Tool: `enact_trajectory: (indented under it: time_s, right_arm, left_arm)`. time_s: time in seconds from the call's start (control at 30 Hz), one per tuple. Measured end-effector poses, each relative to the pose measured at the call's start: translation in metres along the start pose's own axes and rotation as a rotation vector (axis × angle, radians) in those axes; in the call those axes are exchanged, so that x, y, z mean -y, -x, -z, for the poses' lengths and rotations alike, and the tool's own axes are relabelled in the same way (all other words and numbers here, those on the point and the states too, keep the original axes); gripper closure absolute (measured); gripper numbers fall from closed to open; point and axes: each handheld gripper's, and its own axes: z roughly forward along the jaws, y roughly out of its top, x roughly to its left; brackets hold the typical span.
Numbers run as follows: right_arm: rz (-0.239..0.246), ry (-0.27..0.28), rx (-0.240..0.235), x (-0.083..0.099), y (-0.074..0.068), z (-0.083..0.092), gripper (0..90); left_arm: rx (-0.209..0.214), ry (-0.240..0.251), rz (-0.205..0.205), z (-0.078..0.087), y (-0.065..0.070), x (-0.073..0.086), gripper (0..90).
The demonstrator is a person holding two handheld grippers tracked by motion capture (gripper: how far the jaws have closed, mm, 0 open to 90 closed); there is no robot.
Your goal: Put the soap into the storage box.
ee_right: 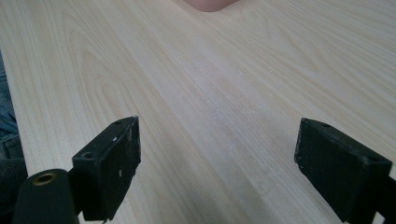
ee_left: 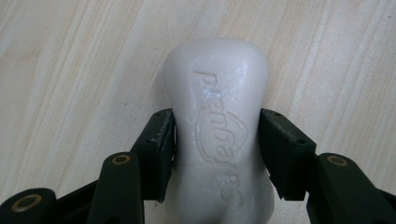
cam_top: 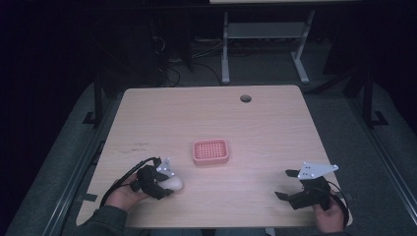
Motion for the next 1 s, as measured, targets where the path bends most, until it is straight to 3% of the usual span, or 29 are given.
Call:
enact_trajectory:
  time_s: [0.53,0.77,1.0]
  right_arm:
    - [-0.004,0.005,-0.001,0.0003,0.0004,0.0012,14.1]
    - [-0.005,0.011,0.001,0.0004,0.0004,0.0022,14.2]
    - [-0.006,0.019,0.001,0.0011,0.0011,0.0031,14.2]
  left_arm:
    - [0.029,-0.014,0.021,-0.0043,-0.0035,-0.0025,48.7]
    - [0.019,-0.022,0.024,-0.0043,-0.0031,-0.0041,49.3]
    - [0.035,0.008,0.026,0.0013,-0.0037,-0.0068,49.5]
